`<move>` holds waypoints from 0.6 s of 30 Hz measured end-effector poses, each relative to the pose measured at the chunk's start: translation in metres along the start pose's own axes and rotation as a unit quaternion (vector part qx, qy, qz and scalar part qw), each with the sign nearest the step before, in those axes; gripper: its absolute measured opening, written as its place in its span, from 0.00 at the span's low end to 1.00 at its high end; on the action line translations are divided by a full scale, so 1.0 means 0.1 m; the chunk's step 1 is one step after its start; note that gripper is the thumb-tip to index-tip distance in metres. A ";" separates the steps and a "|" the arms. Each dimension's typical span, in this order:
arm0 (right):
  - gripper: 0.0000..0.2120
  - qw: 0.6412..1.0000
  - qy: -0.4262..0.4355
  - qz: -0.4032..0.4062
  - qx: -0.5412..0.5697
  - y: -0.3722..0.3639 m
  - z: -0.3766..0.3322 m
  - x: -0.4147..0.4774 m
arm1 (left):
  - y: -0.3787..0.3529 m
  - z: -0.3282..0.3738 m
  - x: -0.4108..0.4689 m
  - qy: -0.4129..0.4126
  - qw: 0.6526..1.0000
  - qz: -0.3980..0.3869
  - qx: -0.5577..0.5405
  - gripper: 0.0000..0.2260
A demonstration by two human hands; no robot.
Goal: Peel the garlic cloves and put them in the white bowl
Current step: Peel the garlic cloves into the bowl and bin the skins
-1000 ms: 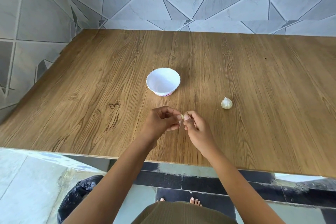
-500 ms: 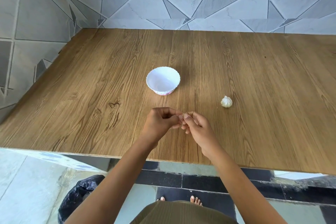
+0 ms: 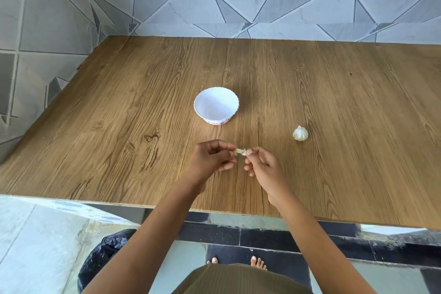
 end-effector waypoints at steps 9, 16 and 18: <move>0.13 0.996 0.057 -0.051 -0.046 0.00 -0.07 0.03 | 0.04 0.01 0.06 0.029 0.998 -0.032 -0.040 0.04; 0.04 0.998 0.039 -0.049 -0.004 0.02 -0.09 0.01 | 0.04 0.04 0.08 0.022 0.999 -0.032 -0.023 0.03; 0.04 0.999 0.029 -0.042 0.000 0.04 -0.08 0.01 | 0.04 0.03 0.08 0.024 0.999 -0.028 -0.030 0.04</move>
Point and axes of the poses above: each hand's wrist, its own x-axis towards the middle knuckle, its own y-axis out of the back of the hand, z = x × y, the point moved 2 cm from there along x, towards the middle knuckle, and after that the axes turned 5 degrees about x, right-handed, at the moved point
